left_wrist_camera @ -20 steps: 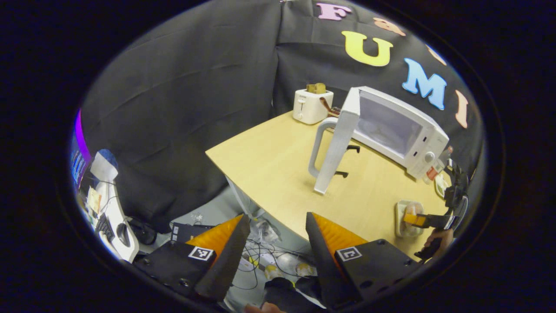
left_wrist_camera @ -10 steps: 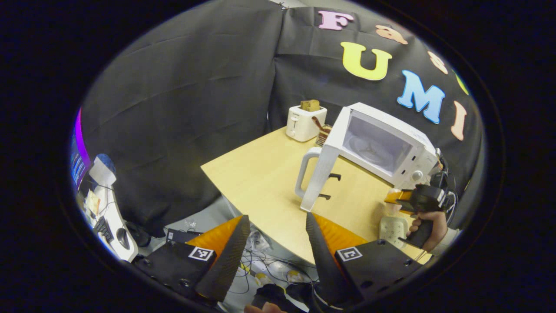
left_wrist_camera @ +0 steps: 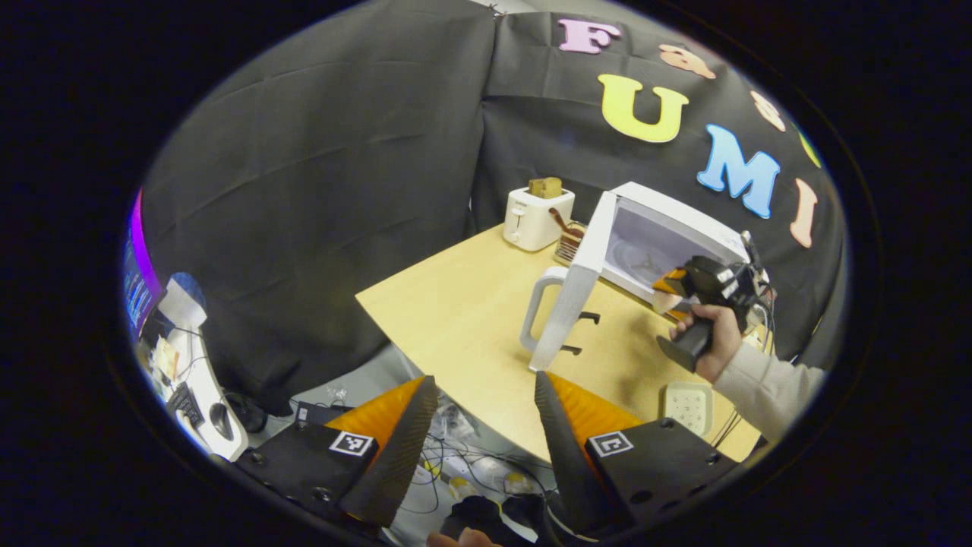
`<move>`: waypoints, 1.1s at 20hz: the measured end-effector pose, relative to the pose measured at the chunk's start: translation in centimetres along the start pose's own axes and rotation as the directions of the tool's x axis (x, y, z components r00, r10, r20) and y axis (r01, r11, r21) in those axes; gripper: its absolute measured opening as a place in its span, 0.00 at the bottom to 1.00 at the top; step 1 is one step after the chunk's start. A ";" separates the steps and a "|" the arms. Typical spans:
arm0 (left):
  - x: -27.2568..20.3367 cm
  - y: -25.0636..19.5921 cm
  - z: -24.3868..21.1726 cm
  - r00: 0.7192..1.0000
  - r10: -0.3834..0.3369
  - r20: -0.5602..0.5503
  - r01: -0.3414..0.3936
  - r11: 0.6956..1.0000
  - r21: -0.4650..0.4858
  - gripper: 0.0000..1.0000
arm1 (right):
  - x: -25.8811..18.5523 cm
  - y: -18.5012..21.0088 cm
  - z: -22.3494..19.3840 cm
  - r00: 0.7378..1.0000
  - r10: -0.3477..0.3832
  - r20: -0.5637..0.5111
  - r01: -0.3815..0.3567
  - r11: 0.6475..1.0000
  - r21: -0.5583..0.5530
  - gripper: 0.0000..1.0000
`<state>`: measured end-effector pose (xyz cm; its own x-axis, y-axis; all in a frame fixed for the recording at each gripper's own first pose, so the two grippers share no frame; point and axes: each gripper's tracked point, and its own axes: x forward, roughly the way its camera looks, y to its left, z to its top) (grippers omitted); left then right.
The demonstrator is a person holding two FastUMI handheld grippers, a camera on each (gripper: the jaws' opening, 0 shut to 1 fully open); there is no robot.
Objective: Open the microwave oven with the left hand, put the food in, and close the microwave oven.
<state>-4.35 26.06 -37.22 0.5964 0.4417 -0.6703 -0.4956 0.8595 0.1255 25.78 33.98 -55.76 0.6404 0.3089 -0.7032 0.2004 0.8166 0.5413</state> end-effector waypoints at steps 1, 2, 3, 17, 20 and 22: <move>0.0 0.1 0.0 1.000 0.003 -0.001 -0.003 1.000 -0.006 0.92 | 1.2 0.5 0.8 0.999 0.002 0.041 -0.003 1.000 0.023 0.55; 0.1 0.2 -0.2 1.000 0.006 -0.007 -0.006 1.000 -0.010 0.92 | 2.1 1.1 1.6 0.997 0.011 0.080 -0.014 0.999 0.047 0.55; 0.0 0.4 -0.4 1.000 0.010 -0.012 -0.010 1.000 -0.011 0.88 | 3.3 1.7 2.0 0.994 0.021 0.109 -0.030 0.997 0.076 0.56; -0.5 2.5 -2.0 0.997 0.055 -0.060 -0.056 0.998 -0.020 0.90 | 10.3 1.4 5.7 0.928 -0.121 0.352 0.032 0.968 0.249 0.65; -0.4 2.8 -2.0 0.996 0.061 -0.060 -0.063 0.997 -0.034 0.88 | 10.7 1.9 5.6 0.930 -0.108 0.351 0.014 0.966 0.259 0.66; -0.4 2.7 -1.8 0.997 0.057 -0.054 -0.059 0.997 -0.039 0.88 | 10.6 2.0 5.3 0.936 -0.101 0.337 0.012 0.967 0.256 0.75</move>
<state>-7.05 27.75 -37.94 0.5320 0.4756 -0.7006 -0.5544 0.8210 0.1364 36.89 36.32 -59.67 0.8290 0.0421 -0.5577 0.3916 0.6682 0.6325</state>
